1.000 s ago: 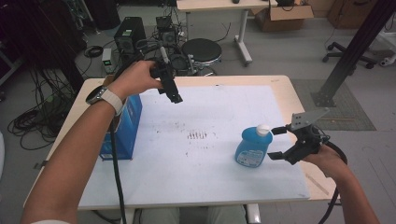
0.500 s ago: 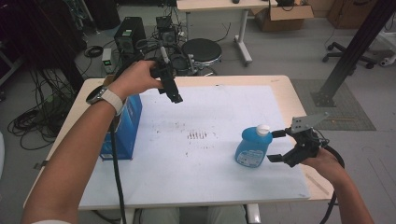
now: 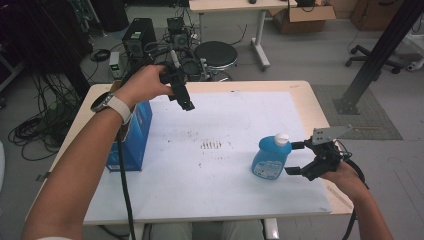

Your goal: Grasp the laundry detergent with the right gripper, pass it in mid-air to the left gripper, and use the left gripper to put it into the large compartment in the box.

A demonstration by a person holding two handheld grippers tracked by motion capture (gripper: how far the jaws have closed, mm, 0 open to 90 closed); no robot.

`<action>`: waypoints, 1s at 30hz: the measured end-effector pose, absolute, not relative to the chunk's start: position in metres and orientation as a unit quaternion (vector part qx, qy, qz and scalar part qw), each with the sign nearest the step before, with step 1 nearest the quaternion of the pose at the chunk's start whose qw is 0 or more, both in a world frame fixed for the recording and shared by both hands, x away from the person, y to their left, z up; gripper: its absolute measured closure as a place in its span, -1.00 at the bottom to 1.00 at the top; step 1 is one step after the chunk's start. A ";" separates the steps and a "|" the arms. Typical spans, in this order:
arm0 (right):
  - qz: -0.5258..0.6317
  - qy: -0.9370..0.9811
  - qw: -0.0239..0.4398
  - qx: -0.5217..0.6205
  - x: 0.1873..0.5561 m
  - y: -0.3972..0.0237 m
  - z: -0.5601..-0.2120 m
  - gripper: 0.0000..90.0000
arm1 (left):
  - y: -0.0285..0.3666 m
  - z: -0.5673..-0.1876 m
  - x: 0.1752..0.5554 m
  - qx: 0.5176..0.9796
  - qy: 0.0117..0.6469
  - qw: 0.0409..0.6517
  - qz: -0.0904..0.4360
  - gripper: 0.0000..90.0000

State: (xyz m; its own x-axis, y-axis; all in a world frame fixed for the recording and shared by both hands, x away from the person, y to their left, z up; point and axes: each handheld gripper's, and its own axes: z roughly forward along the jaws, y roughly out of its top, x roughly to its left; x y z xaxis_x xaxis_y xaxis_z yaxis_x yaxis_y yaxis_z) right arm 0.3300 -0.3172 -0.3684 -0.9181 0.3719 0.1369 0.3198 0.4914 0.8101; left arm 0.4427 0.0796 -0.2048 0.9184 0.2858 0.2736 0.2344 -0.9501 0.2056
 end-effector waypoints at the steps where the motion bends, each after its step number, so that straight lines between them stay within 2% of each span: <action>1: 0.464 0.862 0.028 0.201 0.330 -0.318 -0.370 -0.85 | 0.080 -0.205 0.443 0.976 0.133 0.084 0.152 -0.88; 13: 0.476 0.855 0.024 0.205 0.329 -0.321 -0.380 -0.86 | 0.076 -0.207 0.444 0.977 0.130 0.082 0.150 -0.88; 30: 0.483 0.855 0.028 0.185 0.339 -0.297 -0.386 -0.85 | 0.076 -0.209 0.445 0.977 0.132 0.082 0.149 -0.88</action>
